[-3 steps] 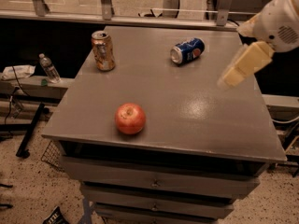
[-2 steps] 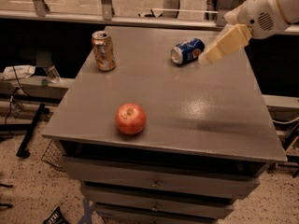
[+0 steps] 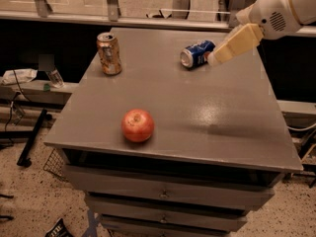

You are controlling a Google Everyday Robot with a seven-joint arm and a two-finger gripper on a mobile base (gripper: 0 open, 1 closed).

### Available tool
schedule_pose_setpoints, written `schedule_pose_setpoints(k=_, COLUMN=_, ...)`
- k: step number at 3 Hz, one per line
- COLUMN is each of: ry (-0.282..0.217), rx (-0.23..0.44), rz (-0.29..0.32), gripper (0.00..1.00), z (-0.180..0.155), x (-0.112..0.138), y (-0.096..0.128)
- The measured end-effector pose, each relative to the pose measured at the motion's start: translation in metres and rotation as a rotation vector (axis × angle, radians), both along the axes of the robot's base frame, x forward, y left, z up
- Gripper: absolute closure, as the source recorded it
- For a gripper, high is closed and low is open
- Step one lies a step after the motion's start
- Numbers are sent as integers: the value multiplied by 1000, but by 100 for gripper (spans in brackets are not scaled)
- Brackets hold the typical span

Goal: Move orange can near apple

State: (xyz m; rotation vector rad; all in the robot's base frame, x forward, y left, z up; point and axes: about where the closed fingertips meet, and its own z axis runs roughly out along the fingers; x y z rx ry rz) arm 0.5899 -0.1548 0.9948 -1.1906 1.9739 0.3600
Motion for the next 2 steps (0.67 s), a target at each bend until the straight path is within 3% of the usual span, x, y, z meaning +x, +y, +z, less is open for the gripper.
schedule_pose_setpoints(k=1, ry=-37, rx=12, rz=20, gripper=0, z=-4, x=17, y=27)
schedule_pose_setpoints(k=2, ry=-108, rx=-18, rz=36, gripper=0, z=-2, x=57, y=78)
